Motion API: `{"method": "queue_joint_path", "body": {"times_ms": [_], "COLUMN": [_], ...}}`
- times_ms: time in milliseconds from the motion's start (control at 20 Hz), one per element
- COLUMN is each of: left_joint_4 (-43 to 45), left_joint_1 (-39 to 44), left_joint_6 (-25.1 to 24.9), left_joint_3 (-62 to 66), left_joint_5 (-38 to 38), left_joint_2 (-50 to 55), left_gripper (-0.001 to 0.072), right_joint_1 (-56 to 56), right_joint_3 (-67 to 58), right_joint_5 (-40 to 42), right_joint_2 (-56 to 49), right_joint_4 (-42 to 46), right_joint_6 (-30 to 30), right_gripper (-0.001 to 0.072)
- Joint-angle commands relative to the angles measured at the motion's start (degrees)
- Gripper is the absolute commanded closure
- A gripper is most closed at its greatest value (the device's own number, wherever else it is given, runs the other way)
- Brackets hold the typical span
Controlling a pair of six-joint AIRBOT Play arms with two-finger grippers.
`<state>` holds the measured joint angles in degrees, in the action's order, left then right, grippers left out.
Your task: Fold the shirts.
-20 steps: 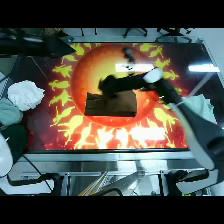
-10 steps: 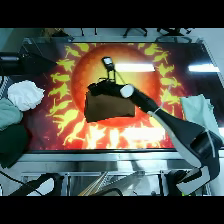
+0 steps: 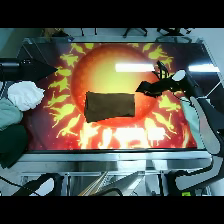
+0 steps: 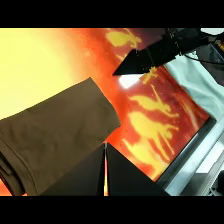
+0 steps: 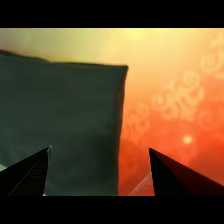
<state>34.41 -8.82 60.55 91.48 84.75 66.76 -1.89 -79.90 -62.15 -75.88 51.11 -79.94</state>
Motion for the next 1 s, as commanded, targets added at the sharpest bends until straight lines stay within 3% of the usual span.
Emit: {"method": "queue_joint_path", "body": {"times_ms": [0, 350, 400, 500, 550, 600, 650, 800, 950], "left_joint_4": [0.0, 0.0, 0.0, 0.0, 0.0, 0.0, 0.0, 0.0, 0.0], "left_joint_1": [0.0, 0.0, 0.0, 0.0, 0.0, 0.0, 0.0, 0.0, 0.0], "left_joint_6": [0.0, 0.4, 0.4, 0.4, 0.4, 0.4, 0.5, 0.9, 1.0], "left_joint_3": [-0.1, -0.1, -0.1, -0.1, -0.1, -0.1, -0.1, -0.1, -0.1], "left_joint_5": [0.3, 0.3, 0.3, 0.3, 0.3, 0.3, 0.4, 0.3, 0.3], "left_joint_2": [-0.3, -0.3, -0.3, -0.3, -0.3, -0.3, -0.3, -0.3, -0.3], "left_gripper": [0.0685, 0.0685, 0.0685, 0.0685, 0.0684, 0.0685, 0.0684, 0.0684, 0.0685], "right_joint_1": [2.0, -1.6, -2.4, -3.0, -3.1, -2.8, -2.4, 0.3, 7.6], "right_joint_3": [3.4, 3.4, 3.4, 3.3, 3.1, 2.4, 1.2, -4.1, -10.3], "right_joint_5": [-3.0, 0.8, 1.3, 1.4, 0.5, -1.1, -2.4, -2.8, -3.2], "right_joint_2": [-3.1, -12.4, -13.1, -13.5, -13.3, -12.9, -11.5, -4.0, 2.2], "right_joint_4": [-4.3, -17.1, -18.9, -22.4, -25.0, -27.1, -28.3, -28.4, -28.4], "right_joint_6": [3.5, 12.3, 14.1, 18.0, 20.0, 21.8, 22.7, 22.5, 17.6], "right_gripper": [0.0028, 0.0057, 0.0131, 0.0389, 0.0572, 0.0657, 0.0694, 0.0696, 0.0695]}}
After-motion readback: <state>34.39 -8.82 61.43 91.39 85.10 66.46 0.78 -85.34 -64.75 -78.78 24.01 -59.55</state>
